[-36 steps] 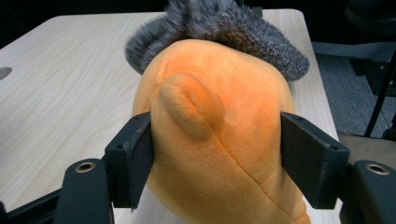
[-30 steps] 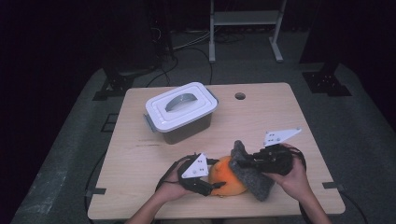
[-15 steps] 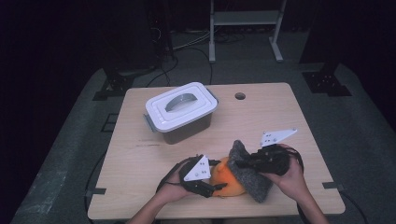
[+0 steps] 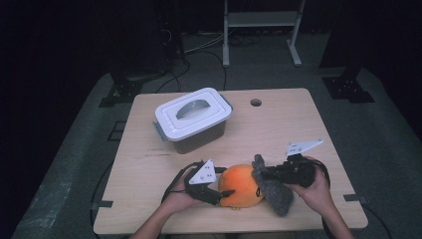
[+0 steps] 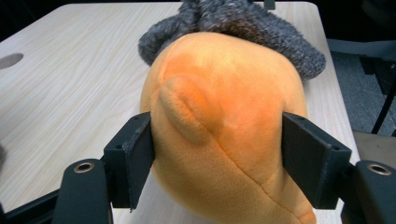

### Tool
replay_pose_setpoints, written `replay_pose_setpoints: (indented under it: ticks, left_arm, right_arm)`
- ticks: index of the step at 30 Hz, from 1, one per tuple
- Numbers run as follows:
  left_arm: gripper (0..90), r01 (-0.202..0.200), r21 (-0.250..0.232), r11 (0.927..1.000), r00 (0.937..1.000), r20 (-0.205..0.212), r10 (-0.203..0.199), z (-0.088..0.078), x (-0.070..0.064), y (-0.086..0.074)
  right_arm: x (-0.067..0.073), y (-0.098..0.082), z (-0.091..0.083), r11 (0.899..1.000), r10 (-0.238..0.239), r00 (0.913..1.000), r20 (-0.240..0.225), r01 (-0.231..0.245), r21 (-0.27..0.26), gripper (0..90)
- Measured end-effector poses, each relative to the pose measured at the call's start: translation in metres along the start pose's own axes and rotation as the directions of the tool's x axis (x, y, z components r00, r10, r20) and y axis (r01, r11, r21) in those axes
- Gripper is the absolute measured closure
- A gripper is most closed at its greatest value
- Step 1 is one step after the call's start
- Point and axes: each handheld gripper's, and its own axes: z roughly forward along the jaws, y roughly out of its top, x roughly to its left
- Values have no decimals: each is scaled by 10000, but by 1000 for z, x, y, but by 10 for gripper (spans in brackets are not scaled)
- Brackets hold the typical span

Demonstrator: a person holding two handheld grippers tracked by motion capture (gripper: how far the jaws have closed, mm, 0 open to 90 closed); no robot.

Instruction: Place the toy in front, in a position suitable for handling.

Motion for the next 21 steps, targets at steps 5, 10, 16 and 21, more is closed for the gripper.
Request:
replay_pose_setpoints:
  ticks: [5, 10, 16, 21]
  left_arm:
    - [280, 25, 93, 10000, 10000, -89, -24, -3, 2, -1]
    - [218, -114, -351, 9993, 9996, -269, 104, -8, 2, 2]
    - [177, -975, -686, 9929, 9944, -465, 944, -7, -5, 6]
    - [227, -1468, -21, 9892, 9863, -764, 1463, 2, -9, 4]
  right_arm:
    - [20, 10, -2, 9974, -649, 9973, -339, 638, -337, 763]
    - [27, 11, 13, 9940, -1084, 9940, -156, 1086, 117, 763]
    - [25, 10, 16, 9946, -1035, 9943, -255, 1036, 12, 764]
    - [23, 10, 16, 9948, -1016, 9946, -207, 1016, -5, 764]
